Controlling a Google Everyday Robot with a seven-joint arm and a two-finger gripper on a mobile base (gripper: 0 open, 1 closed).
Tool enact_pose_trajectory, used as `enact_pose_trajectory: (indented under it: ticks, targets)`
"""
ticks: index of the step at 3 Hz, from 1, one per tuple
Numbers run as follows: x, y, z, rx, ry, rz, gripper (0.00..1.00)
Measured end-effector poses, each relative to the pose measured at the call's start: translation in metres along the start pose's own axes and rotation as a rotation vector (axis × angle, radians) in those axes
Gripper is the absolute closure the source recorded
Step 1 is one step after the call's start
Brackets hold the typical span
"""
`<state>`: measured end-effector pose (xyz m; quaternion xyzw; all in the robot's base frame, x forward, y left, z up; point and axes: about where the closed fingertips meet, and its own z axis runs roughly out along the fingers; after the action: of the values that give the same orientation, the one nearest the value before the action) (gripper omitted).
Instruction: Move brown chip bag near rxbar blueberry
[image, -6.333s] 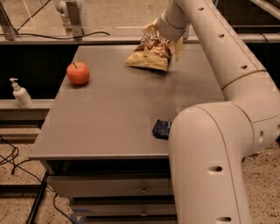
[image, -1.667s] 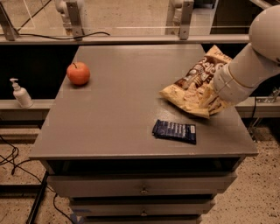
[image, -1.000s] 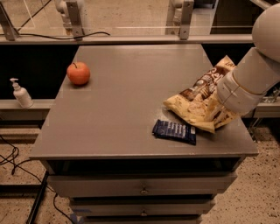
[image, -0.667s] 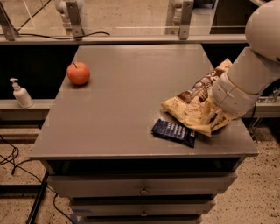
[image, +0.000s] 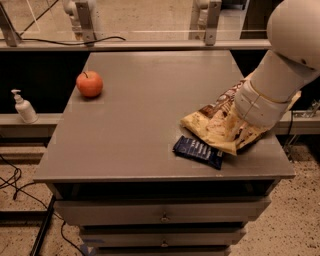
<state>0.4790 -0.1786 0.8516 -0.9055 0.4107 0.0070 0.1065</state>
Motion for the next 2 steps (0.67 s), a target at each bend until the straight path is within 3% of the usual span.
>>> enact_pose_trajectory:
  ticks: [2]
  targets:
    - [-0.0016,-0.0025,-0.0052,-0.003,0.008,-0.012,0.13]
